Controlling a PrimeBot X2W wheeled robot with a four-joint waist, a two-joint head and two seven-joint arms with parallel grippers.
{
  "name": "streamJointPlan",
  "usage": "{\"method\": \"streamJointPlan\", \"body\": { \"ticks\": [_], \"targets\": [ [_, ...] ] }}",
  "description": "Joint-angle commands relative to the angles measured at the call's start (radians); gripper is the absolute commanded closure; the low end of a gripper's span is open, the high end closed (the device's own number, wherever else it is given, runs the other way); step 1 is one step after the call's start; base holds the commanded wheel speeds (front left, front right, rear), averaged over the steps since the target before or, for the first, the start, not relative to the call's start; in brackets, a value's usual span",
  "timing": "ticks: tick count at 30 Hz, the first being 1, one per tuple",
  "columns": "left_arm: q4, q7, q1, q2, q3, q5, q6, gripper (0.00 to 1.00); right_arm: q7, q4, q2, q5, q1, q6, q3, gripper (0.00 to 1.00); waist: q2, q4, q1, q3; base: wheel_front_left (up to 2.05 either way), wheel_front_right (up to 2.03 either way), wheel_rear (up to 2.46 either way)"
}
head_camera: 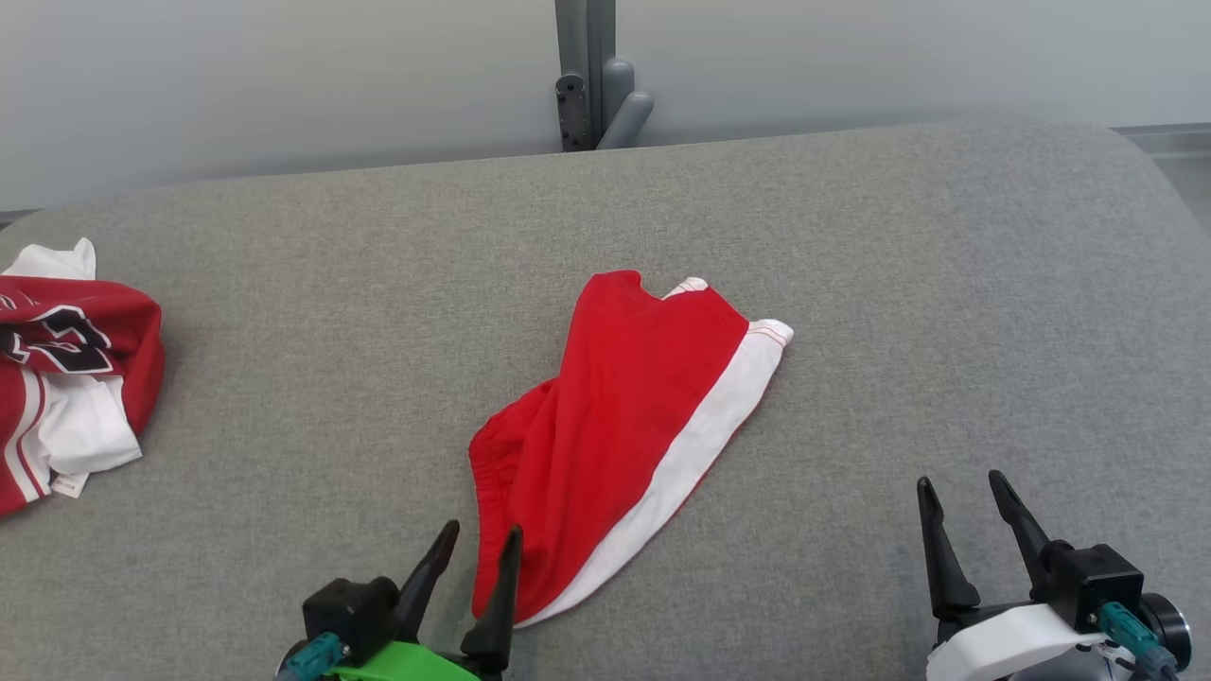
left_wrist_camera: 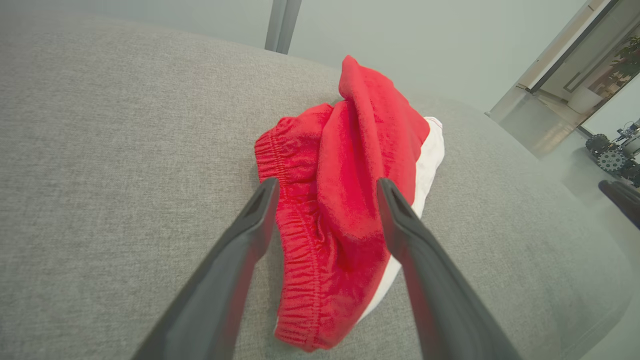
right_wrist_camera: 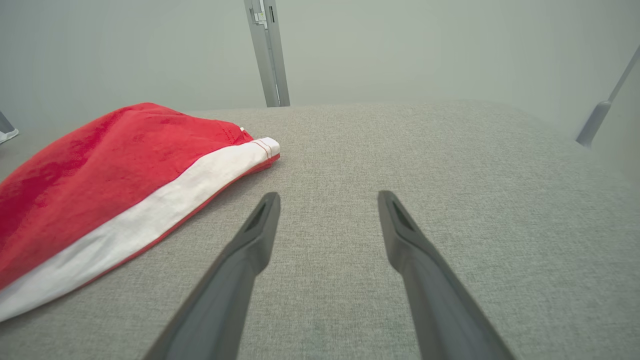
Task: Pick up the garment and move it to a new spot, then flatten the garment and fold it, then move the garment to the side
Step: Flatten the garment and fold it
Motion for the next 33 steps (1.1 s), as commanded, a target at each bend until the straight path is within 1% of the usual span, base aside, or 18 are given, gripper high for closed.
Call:
{"method": "streamJointPlan", "body": {
  "ticks": [1, 5, 9, 12, 16, 17, 18, 19, 20, 21, 28, 33],
  "targets": [
    [0.017, 0.012, 0.002, 0.006, -0.01, 0.012, -0.005, 0.0, -0.003, 0.001, -0.004, -0.008, 0.007, 0.0, 0.0, 0.0, 0.0033, 0.01, 0.0, -0.012, 0.0, 0.0, 0.0],
    [0.054, 0.039, -0.025, 0.007, -0.04, 0.02, -0.023, 0.0, -0.003, 0.002, -0.004, -0.007, 0.0, 0.0, 0.008, 0.0, 0.0033, -0.006, 0.0, -0.012, 0.0, 0.0, 0.0],
    [0.071, 0.06, -0.047, 0.017, -0.066, 0.051, -0.027, 0.0, -0.003, 0.001, -0.004, -0.002, 0.007, 0.0, 0.011, 0.0, 0.0033, -0.021, 0.0, -0.001, 0.0, 0.0, 0.0],
    [0.079, 0.065, -0.071, 0.011, -0.078, 0.068, -0.015, 0.0, -0.003, 0.005, -0.004, 0.005, 0.007, 0.0, 0.013, 0.0, 0.0033, -0.033, 0.0, 0.007, 0.0, 0.0, 0.0],
    [0.108, 0.098, -0.102, 0.007, -0.092, 0.087, 0.002, 0.0, -0.003, 0.007, -0.004, 0.008, -0.008, 0.0, 0.017, 0.0, 0.0033, -0.048, 0.0, 0.017, 0.0, 0.0, 0.0],
    [0.116, 0.105, -0.108, 0.003, -0.092, 0.082, 0.002, 0.18, -0.003, 0.008, -0.004, 0.009, -0.011, 0.0, 0.016, 0.0, 0.0033, -0.052, 0.0, 0.019, 0.0, 0.0, 0.0],
    [0.122, 0.111, -0.117, 0.004, -0.095, 0.084, 0.001, 0.59, -0.003, 0.007, -0.004, 0.01, -0.014, 0.0, 0.015, 0.0, 0.0033, -0.055, 0.0, 0.021, 0.0, 0.0, 0.0],
    [0.122, 0.111, -0.117, 0.004, -0.095, 0.084, 0.001, 0.59, -0.003, 0.007, -0.004, 0.01, -0.014, 0.0, 0.015, 0.0, 0.0033, -0.055, 0.0, 0.021, 0.0, 0.0, 0.0],
    [0.132, 0.113, -0.128, 0.004, -0.093, 0.084, 0.0, 0.94, -0.003, 0.007, -0.003, 0.01, -0.016, 0.0, 0.015, 0.0, 0.0033, -0.058, 0.0, 0.023, 0.0, 0.0, 0.0],
    [0.142, 0.115, -0.138, 0.003, -0.091, 0.082, -0.001, 1.0, -0.003, 0.007, -0.003, 0.01, -0.017, 0.0, 0.014, 0.0, 0.0033, -0.06, 0.0, 0.025, 0.0, 0.0, 0.0],
    [0.197, 0.111, -0.243, 0.008, -0.066, 0.087, -0.016, 1.0, -0.003, 0.005, -0.003, 0.014, -0.029, 0.0, 0.01, 0.0, 0.0033, -0.065, 0.0, 0.042, 0.0, 0.0, 0.0],
    [0.266, 0.107, -0.347, 0.016, -0.046, 0.088, -0.041, 1.0, -0.003, 0.013, -0.004, 0.022, -0.042, 0.0, 0.024, 0.0, 0.0033, -0.073, 0.0, 0.056, 0.0, 0.0, 0.0]
  ]
}}
